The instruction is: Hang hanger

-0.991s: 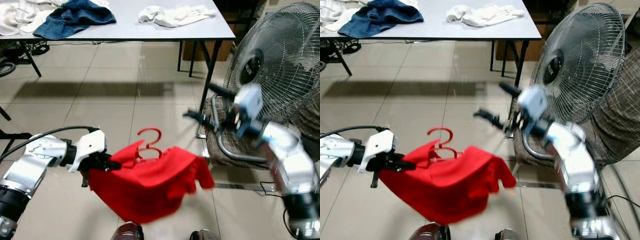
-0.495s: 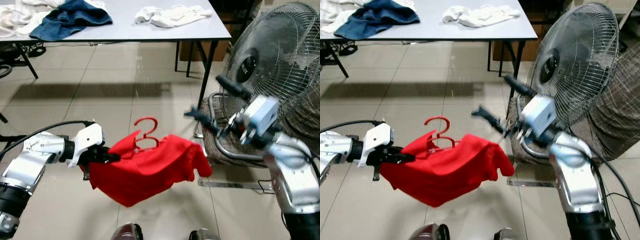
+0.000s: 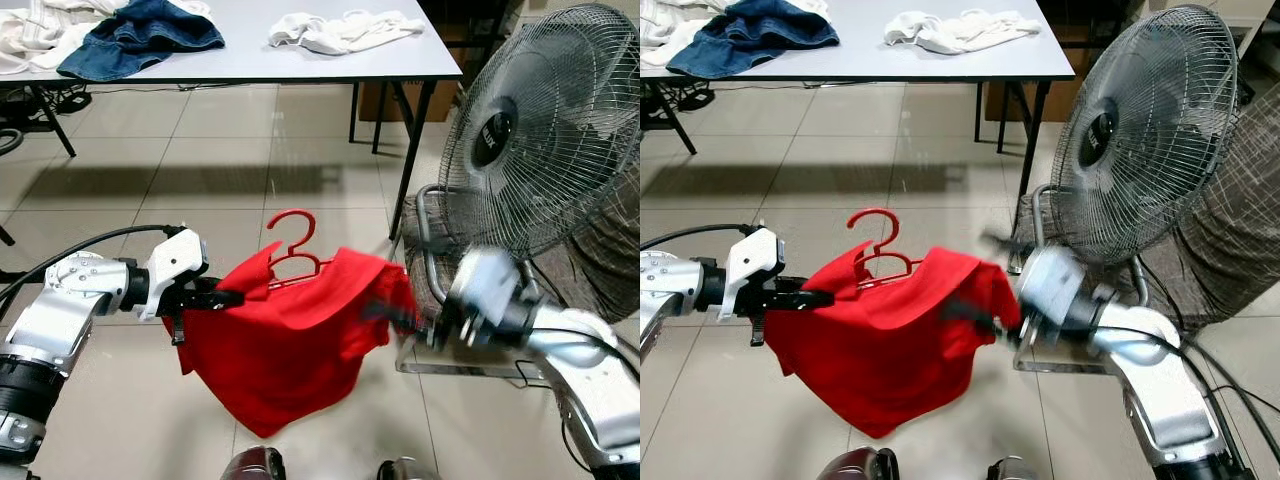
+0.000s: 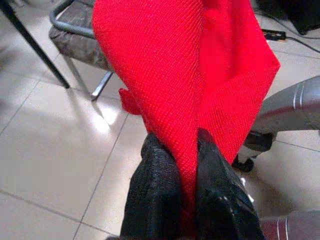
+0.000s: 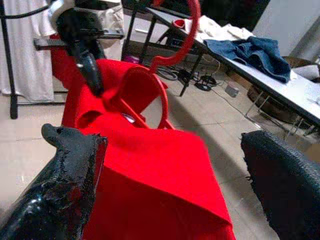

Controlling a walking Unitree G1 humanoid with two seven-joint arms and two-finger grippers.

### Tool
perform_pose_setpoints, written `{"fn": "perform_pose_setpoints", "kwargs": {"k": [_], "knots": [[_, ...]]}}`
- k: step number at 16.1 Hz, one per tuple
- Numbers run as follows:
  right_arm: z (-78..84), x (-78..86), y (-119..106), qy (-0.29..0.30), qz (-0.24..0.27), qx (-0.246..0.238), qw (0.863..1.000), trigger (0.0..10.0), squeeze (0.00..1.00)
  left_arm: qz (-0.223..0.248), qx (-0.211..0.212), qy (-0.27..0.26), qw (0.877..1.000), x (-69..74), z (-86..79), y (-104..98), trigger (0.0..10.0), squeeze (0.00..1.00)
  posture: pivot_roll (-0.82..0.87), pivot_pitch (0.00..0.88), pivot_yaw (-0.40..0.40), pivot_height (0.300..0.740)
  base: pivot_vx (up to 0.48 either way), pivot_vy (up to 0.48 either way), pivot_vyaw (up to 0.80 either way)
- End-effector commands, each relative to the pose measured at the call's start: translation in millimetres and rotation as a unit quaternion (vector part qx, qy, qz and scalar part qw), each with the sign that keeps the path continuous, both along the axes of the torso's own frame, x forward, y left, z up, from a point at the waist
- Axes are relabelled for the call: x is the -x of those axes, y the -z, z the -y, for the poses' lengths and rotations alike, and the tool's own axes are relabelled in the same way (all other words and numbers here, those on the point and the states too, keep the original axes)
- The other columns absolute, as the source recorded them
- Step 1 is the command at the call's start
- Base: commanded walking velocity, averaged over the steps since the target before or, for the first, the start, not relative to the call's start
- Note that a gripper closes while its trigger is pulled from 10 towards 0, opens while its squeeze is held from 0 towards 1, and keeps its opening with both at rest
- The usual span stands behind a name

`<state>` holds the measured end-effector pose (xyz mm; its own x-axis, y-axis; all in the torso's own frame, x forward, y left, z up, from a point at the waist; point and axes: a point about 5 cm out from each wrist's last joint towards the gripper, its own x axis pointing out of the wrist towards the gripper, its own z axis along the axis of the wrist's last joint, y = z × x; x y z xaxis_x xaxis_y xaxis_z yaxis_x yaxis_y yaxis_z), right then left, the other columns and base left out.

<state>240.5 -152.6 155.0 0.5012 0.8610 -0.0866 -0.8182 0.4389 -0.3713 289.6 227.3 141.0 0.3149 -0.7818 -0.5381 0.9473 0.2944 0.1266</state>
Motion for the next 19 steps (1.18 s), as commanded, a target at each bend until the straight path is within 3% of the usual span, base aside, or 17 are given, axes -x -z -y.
{"fn": "perform_pose_setpoints", "kwargs": {"k": [1, 3, 5, 8, 9, 10, 11, 12, 13, 14, 19], "knots": [[-2.4, 1.1, -3.0, -0.018, 0.017, 0.029, 0.999, 10.0, 0.0, 0.016, 0.017, 0.01, 1.0, -4.0, 4.8, -12.2, 0.0, 0.0, -0.07, 0.073, 0.059, 0.74, 0.0, 0.0, 0.0], [-1.9, -7.5, 4.3, -0.004, 0.042, 0.088, 0.995, 10.0, 0.0, 0.01, 0.029, 0.016, 0.999, -4.8, 9.1, -15.8, 0.0, 0.0, -0.07, 0.074, 0.06, 0.74, 0.0, 0.0, 0.0], [-3.0, -23.8, 5.8, 0.044, 0.071, 0.113, 0.99, 10.0, 0.0, -0.001, 0.04, 0.029, 0.999, -2.8, 14.2, -18.2, 0.0, 0.0, -0.07, 0.079, 0.062, 0.74, 0.0, 0.0, 0.0], [-7.7, -32.2, 6.9, 0.027, 0.108, 0.162, 0.98, 10.0, 0.0, -0.022, 0.053, 0.042, 0.997, -0.3, 18.0, -21.5, 0.0, 0.0, -0.07, 0.081, 0.062, 0.74, 0.0, 0.0, 0.0], [-8.3, -33.1, 7.7, 0.021, 0.108, 0.163, 0.98, 8.8, 0.0, -0.024, 0.054, 0.044, 0.997, -0.2, 18.6, -21.9, 0.0, 0.0, -0.07, 0.081, 0.062, 0.74, 0.0, 0.0, 0.0], [-9.4, -33.1, 9.0, 0.008, 0.111, 0.169, 0.979, 4.3, 0.0, -0.024, 0.055, 0.044, 0.997, -0.7, 19.5, -22.7, 0.0, 0.0, -0.07, 0.079, 0.061, 0.74, 0.0, 0.0, 0.0], [-10.5, -31.5, 10.7, -0.007, 0.121, 0.179, 0.976, 2.9, 0.0, -0.023, 0.056, 0.042, 0.997, -1.6, 20.1, -23.9, 0.0, 0.0, -0.07, 0.079, 0.061, 0.74, 0.0, 0.0, 0.0], [-11.0, -30.5, 11.4, -0.013, 0.126, 0.182, 0.975, 2.9, 0.0, -0.022, 0.056, 0.041, 0.997, -2.1, 20.2, -24.5, 0.0, 0.0, -0.07, 0.079, 0.061, 0.74, 0.0, 0.0, 0.0], [-11.3, -24.7, 12.1, -0.032, 0.131, 0.181, 0.974, 8.4, 0.0, -0.018, 0.055, 0.035, 0.998, -4.5, 19.2, -26.1, 0.0, 0.0, -0.07, 0.077, 0.059, 0.74, 0.0, 0.0, 0.0], [-10.2, -20.7, 12.6, -0.042, 0.129, 0.182, 0.974, 10.0, 0.0, -0.015, 0.054, 0.029, 0.998, -6.3, 17.8, -27.2, 0.0, 0.0, -0.07, 0.077, 0.058, 0.74, 0.0, 0.0, 0.0], [-3.7, -31.4, 12.6, 0.0, 0.12, 0.178, 0.977, 10.0, 0.0, -0.027, 0.057, 0.042, 0.997, -3.7, 19.8, -27.4, 0.0, 0.0, -0.07, 0.078, 0.06, 0.74, 0.0, 0.0, 0.0]]}}
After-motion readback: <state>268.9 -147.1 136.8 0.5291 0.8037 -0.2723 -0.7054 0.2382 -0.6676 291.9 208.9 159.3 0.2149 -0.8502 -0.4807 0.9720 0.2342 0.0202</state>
